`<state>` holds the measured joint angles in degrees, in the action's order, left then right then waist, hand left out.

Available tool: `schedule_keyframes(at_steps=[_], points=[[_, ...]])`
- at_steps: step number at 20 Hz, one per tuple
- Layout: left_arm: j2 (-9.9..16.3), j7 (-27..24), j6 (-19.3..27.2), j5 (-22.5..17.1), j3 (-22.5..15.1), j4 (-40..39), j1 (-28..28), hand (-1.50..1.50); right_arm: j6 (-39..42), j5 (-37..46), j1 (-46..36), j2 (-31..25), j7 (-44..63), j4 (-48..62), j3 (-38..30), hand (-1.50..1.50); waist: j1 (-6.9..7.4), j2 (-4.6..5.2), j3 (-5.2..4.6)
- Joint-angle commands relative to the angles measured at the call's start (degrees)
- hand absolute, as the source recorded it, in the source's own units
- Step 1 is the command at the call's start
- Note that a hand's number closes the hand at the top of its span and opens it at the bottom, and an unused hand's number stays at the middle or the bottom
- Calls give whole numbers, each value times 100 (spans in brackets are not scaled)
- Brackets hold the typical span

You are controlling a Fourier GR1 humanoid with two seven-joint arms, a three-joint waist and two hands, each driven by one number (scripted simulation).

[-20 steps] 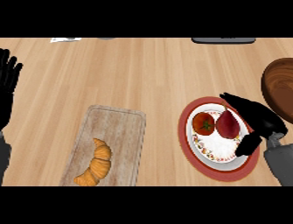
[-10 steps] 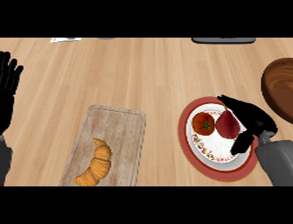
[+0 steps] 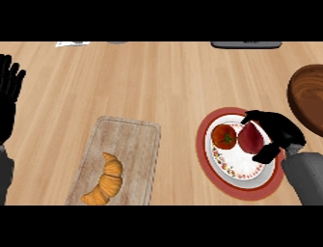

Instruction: Pick the pear from the plate and place it in the bowl

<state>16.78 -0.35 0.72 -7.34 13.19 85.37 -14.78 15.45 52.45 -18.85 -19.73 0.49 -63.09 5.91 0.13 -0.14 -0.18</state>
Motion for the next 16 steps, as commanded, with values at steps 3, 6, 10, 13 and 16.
schedule_keyframes(at_steps=[3,6,10,13,16], points=[[67,-64,-123,-39,143,114,139,0,-462,230,-311,69,-454,481,-173,150,8,16,19],[-185,-160,242,298,-106,-347,-344,0,-650,302,-427,40,-761,795,-239,150,-6,24,19],[-161,-322,-114,92,7,55,352,0,-979,492,-326,356,-536,555,-167,150,16,17,18],[74,-63,15,0,298,132,325,0,-855,-137,1074,-1679,-1431,494,-1376,150,-423,-34,28],[83,-49,150,-5,444,93,359,0,-719,-358,1314,-2671,-1502,1170,-2207,150,-777,-4,54]])
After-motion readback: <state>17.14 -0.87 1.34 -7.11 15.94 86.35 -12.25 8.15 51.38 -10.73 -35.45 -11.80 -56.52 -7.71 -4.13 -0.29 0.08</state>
